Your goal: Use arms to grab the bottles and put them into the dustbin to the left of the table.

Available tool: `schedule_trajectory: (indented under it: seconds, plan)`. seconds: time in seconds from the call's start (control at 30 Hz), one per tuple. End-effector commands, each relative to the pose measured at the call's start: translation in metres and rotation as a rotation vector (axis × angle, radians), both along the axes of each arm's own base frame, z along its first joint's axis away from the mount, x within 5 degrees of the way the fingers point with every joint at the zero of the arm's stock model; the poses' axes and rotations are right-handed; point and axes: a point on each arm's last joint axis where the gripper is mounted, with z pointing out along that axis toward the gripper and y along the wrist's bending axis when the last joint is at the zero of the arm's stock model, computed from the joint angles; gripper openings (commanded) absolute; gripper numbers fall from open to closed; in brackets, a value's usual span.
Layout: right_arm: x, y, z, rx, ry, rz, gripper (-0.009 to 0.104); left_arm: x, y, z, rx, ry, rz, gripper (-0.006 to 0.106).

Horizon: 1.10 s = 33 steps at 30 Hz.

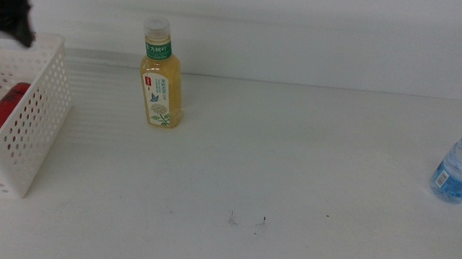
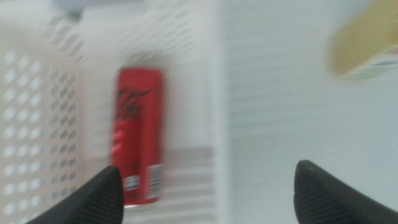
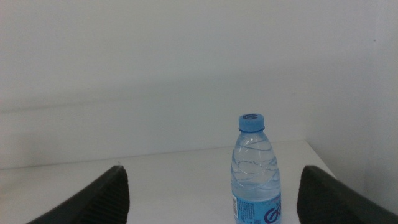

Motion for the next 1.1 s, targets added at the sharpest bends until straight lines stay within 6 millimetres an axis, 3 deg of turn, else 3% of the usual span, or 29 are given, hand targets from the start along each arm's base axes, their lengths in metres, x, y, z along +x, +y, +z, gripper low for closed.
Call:
schedule_trajectory:
  seconds: [0.0, 0.3, 0.53, 0.73, 0.87, 1.07]
  plan:
    - [0.0, 0.0, 0.0, -0.006, -0.013, -0.008, 0.081, -0.015, -0.02, 0.015, -0.01, -0.062, -0.032, 0.094]
    - [0.0, 0.0, 0.0, -0.006, -0.013, -0.008, 0.081, -0.079, -0.07, 0.039, -0.073, -0.38, -0.131, 0.094]
    - [0.0, 0.0, 0.0, -0.006, -0.013, -0.008, 0.081, -0.119, -0.091, 0.031, -0.108, -0.468, -0.207, 0.094]
    - [0.0, 0.0, 0.0, -0.006, -0.013, -0.008, 0.081, -0.14, -0.108, 0.028, -0.104, -0.558, -0.296, 0.094]
    - [0.0, 0.0, 0.0, -0.006, -0.013, -0.008, 0.081, -0.148, -0.113, 0.014, -0.099, -0.64, -0.301, 0.094]
    - [0.0, 0.0, 0.0, -0.006, -0.013, -0.008, 0.081, -0.164, -0.122, -0.035, -0.185, -0.784, -0.252, 0.094]
